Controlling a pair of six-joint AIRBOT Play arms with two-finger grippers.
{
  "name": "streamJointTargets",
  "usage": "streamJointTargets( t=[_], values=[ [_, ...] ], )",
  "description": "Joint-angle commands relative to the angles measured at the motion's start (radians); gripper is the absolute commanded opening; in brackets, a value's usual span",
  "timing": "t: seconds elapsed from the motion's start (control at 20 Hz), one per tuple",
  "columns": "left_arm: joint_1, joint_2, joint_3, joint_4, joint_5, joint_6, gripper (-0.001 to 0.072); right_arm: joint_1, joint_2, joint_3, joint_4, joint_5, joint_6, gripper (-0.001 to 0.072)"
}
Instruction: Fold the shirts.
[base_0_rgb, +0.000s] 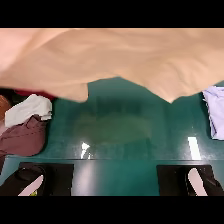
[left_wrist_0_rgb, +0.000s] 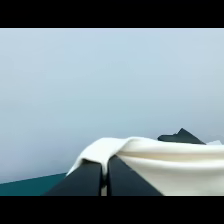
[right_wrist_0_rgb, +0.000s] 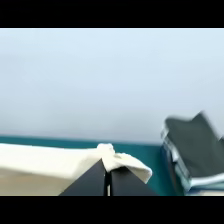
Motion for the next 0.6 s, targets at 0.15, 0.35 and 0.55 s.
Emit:
streamJointTargets(
  t=[0.15,0.35,0.55],
  values=[
    [0.001,-0.022,-0.142,0.040,-0.041,-0.011,0.0024,-0.030,-0.138,0.213,-0.004,0.186,0.093,0.0014],
    [0.002,-0.098,-0.484,0.089,-0.036,-0.018,0.0025,0.128,-0.304,0.110,-0.071,0.297,0.137,0.0014],
    [0.050,-0.281,-0.670,0.081,-0.007,-0.036,0.0025,0.340,-0.494,-0.102,-0.395,0.339,0.176,0.0014]
  ],
)
